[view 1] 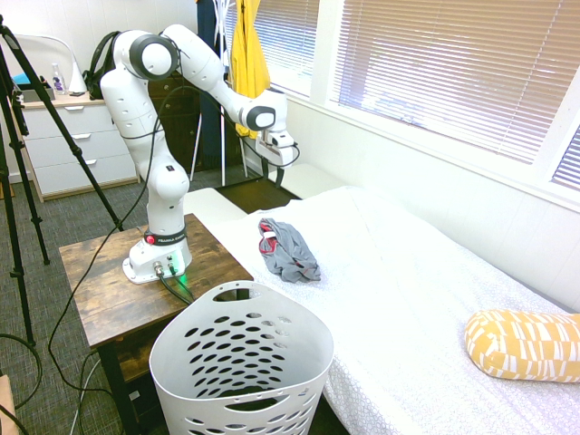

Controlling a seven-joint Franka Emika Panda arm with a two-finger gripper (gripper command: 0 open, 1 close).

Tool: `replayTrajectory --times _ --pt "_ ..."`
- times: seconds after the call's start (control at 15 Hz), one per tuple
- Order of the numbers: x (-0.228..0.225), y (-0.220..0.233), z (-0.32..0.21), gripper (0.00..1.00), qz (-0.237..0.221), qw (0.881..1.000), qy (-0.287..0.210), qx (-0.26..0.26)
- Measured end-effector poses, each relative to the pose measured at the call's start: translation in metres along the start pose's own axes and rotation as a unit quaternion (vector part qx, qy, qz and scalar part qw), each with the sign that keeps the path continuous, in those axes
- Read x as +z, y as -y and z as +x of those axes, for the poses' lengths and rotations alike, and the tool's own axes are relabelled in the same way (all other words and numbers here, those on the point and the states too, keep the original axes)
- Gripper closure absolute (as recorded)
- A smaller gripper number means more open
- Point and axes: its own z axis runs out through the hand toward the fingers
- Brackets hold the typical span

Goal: Put my clothes in the laundry bag

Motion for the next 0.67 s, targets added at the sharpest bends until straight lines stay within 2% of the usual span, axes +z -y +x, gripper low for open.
replayTrajectory --times 0.4,0.67 --pt "0.000 0.019 -0.004 0.00 0.003 1.000 -0.003 -0.020" --pt "0.022 0.042 -0.001 0.00 -0.005 0.999 -0.005 -0.034"
